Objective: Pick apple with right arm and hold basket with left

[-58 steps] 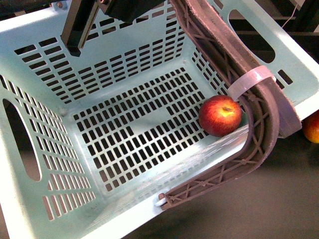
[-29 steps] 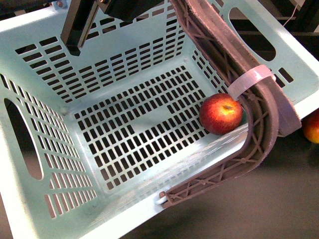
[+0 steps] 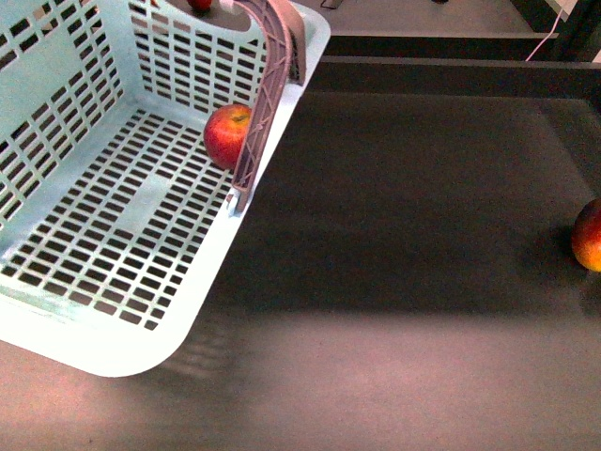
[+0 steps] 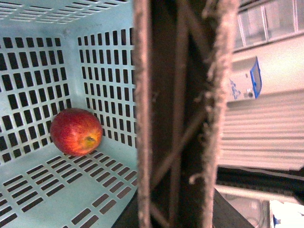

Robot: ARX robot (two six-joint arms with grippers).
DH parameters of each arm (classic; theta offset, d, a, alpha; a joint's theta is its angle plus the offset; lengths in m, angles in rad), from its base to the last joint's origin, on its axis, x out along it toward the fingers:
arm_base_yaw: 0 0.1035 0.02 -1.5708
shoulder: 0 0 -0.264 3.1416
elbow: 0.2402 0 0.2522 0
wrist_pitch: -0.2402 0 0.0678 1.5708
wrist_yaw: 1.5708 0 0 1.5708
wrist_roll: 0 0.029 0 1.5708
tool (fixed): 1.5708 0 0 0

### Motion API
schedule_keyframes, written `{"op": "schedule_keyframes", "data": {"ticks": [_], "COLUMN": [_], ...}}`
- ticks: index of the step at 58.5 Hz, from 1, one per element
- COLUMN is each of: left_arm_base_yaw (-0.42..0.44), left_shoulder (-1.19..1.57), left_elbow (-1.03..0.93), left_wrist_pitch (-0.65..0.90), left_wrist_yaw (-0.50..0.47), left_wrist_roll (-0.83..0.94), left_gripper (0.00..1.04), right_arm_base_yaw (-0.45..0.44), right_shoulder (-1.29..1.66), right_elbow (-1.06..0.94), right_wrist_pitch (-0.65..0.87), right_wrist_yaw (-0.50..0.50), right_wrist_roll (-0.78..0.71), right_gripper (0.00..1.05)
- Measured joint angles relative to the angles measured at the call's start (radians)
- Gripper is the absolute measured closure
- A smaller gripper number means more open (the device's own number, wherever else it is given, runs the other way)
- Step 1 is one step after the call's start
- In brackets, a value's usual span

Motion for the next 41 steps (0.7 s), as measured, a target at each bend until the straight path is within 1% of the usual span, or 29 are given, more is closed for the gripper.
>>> {"op": "schedule_keyframes", "data": {"ticks": [2, 13, 22, 33, 41], "left_arm_base_yaw": [0.030, 0.118, 0.178, 0.220, 0.234], "left_shoulder": [0.022, 0.102, 0.167, 0.232, 0.233], "left_elbow": [-0.001, -0.011, -0.016, -0.018, -0.033], "left_wrist_pitch": [0.002, 0.035, 0.051, 0.077, 0.082], "left_wrist_yaw": [0.014, 0.087, 0.110, 0.127, 0.172], "left_wrist_roll": [-0.030, -0.081, -0.128, -0.128, -0.117], "left_gripper": [0.99, 0.99, 0.99, 0.99, 0.99], "right_arm_base_yaw": [0.000, 0.000, 0.000, 0.000, 0.000], "right_shoulder": [0.000, 0.000, 0.000, 0.000, 0.000], "right_elbow": [0.000, 0.000, 0.000, 0.000, 0.000], "right_wrist_pitch": [0.000, 0.000, 0.000, 0.000, 0.000], "right_wrist_yaw": [0.000, 0.002, 0.001, 0.001, 0.001], "right_wrist_roll": [0.000, 0.000, 0.000, 0.000, 0.000], "right_gripper": [0.09, 0.09, 0.09, 0.09, 0.09]}}
